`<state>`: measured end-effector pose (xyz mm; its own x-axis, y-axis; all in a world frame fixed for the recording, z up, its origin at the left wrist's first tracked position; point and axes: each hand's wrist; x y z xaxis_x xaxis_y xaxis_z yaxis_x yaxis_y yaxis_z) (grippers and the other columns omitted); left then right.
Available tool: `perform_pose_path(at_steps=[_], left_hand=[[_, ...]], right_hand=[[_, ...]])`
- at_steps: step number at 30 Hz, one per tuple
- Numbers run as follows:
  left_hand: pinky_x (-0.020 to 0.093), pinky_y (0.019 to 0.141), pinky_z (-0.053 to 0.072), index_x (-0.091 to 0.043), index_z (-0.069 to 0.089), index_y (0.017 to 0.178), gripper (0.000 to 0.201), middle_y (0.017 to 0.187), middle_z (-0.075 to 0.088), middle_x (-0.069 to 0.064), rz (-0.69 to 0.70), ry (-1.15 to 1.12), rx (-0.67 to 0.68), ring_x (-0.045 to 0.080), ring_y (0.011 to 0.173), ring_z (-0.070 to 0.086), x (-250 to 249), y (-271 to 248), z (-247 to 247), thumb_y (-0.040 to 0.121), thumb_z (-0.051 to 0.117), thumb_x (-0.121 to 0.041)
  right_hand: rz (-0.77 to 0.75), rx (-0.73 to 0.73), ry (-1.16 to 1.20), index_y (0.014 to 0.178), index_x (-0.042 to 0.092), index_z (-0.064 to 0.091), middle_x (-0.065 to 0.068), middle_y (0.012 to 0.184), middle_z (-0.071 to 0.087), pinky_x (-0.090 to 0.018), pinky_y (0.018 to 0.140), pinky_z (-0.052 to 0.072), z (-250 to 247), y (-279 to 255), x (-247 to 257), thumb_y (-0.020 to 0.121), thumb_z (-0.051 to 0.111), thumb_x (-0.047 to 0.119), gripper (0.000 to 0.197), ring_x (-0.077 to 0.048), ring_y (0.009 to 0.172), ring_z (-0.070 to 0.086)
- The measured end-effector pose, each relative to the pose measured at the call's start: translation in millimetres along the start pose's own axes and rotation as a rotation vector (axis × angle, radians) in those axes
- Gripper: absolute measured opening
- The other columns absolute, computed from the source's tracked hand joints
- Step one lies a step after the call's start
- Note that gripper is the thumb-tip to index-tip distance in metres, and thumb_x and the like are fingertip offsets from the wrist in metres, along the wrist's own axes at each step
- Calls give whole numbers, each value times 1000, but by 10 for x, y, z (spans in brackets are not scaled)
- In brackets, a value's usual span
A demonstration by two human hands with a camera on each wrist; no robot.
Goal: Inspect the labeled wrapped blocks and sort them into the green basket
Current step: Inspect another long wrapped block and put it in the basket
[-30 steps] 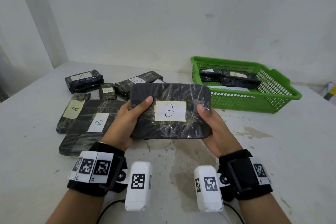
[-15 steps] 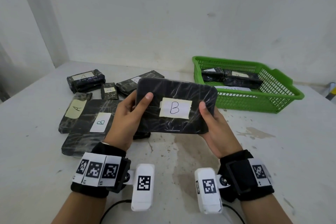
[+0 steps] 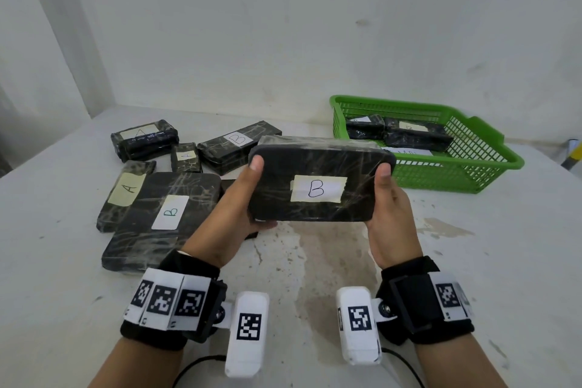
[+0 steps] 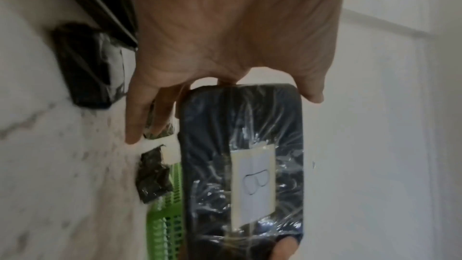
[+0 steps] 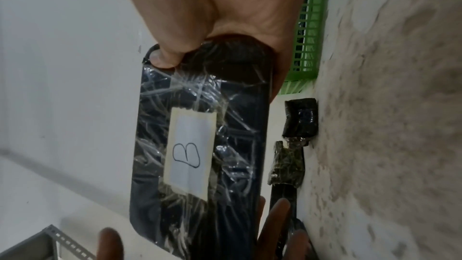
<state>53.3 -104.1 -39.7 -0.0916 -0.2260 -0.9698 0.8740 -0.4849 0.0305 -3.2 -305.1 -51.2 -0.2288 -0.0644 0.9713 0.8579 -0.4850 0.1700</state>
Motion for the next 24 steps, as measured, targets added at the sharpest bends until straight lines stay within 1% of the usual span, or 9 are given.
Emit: perform_pose_path(at_steps=[3,6,9,12,15,18,20,22,24], left_hand=[[50,92,53,-38,48,140,86,133,64,-5,-76,-102,51,20,121,61,-61,-4,-15,67,38,-83],[47,90,54,-34,53,134,77,126,68,-4,-45,-154,-13,20,119,63,-87,-18,-2,73,45,-80],[46,93,51,-25,60,126,68,123,70,0,34,-139,-77,18,116,64,-81,-19,-21,72,62,-67],[38,86,54,-12,59,113,69,114,70,4,111,-83,-102,18,107,65,-64,-8,-41,63,59,-59],[29,77,53,-17,56,99,49,92,69,-4,162,-72,-87,11,89,65,-46,-3,-37,61,59,-49],[31,84,47,-32,67,93,31,84,70,-12,176,-74,-71,7,84,64,-41,-27,5,64,61,-39],[42,97,38,-40,69,107,46,106,70,-13,149,-56,-59,9,103,60,-53,-43,8,62,63,-48],[48,105,31,-40,51,136,79,138,57,-9,108,-42,-29,13,128,51,-56,-48,10,61,66,-59],[47,107,36,-32,45,143,88,131,62,-8,99,-53,-32,12,122,56,-64,-38,0,61,69,-54]], right_hand=[[-53,19,8,129,14,62,-2,128,67,-47,113,37,-23,18,-16,62,61,86,98,-18,126,57],[-6,111,-62,144,26,47,5,145,53,-50,116,32,-35,21,-47,63,56,91,104,-14,138,45],[64,237,-90,143,40,44,9,144,53,-49,106,43,-41,8,-13,52,43,101,110,-11,135,47],[168,333,-40,137,42,49,5,135,62,-45,97,50,-50,-29,82,33,39,106,122,-14,125,57],[212,315,-6,127,34,58,-4,126,67,-46,89,57,-17,-43,87,32,56,99,115,-20,114,65],[192,231,93,139,14,48,-10,112,67,-42,85,59,24,-31,29,53,77,67,104,-21,95,69],[108,192,166,135,12,49,-6,98,68,-38,88,58,55,-23,17,62,70,49,85,-18,90,68],[38,197,182,125,22,51,0,101,70,-36,94,55,64,-35,27,65,68,42,66,-17,96,68],[34,221,177,123,30,52,2,109,70,-37,96,54,51,-39,18,65,74,42,64,-16,101,67]])
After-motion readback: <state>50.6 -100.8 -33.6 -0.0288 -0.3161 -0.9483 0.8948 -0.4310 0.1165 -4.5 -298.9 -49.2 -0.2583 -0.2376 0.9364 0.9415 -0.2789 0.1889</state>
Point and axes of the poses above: each hand's wrist, its own y-axis towards the middle knuckle, its own z-axis out of the palm, x = y × z
